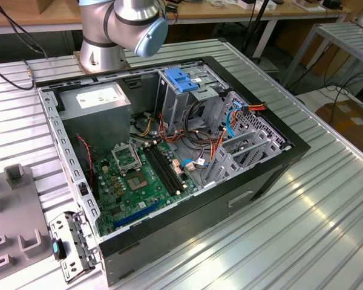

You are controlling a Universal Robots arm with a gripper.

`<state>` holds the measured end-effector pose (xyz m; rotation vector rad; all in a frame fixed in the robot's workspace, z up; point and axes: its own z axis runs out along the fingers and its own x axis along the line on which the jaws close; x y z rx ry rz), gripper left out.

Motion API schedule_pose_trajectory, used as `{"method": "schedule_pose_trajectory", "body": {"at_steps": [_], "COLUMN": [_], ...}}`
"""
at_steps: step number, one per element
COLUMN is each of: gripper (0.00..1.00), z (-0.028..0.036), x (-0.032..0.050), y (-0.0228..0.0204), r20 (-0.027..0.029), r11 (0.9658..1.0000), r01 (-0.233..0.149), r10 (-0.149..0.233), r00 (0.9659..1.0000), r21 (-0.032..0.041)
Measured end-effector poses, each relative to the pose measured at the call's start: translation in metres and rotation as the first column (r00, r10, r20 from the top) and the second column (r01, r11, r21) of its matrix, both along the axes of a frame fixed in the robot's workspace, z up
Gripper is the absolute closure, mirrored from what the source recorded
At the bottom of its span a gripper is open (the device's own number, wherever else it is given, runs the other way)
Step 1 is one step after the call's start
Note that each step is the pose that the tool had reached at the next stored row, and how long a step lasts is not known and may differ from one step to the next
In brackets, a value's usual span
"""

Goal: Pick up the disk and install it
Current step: 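Pick up the disk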

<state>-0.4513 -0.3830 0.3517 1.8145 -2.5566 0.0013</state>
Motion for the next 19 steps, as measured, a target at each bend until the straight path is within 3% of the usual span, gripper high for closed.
{"method": "schedule_pose_trajectory", "body": {"at_steps": [3,5,8,9,10,12,19], "gripper": [0.61,0.53,0.47,0.47,0.47,0.47,0.47], "z": [-0.0012,-0.0031,-0.0045,-0.0050,-0.0059,-0.0066,-0.0086], "x": [0.0000,0.0000,0.0000,0.0000,-0.0001,-0.0001,-0.0003], "y": [0.0000,0.0000,0.0000,0.0000,0.0000,0.0006,0.0041], "r20": [0.0005,0.0014,0.0030,0.0034,0.0035,0.0039,0.0042], "r11": [0.9992,0.9950,0.9906,0.9882,0.9806,0.9748,0.9727], "r01": [-0.040,-0.100,-0.137,-0.153,-0.196,-0.223,-0.232], "r10": [0.040,0.100,0.137,0.153,0.196,0.223,0.232], "r00": [0.9992,0.9950,0.9906,0.9882,0.9806,0.9748,0.9727], "r21": [0.0000,0.0000,0.0005,0.0006,0.0010,0.0029,0.0044]}}
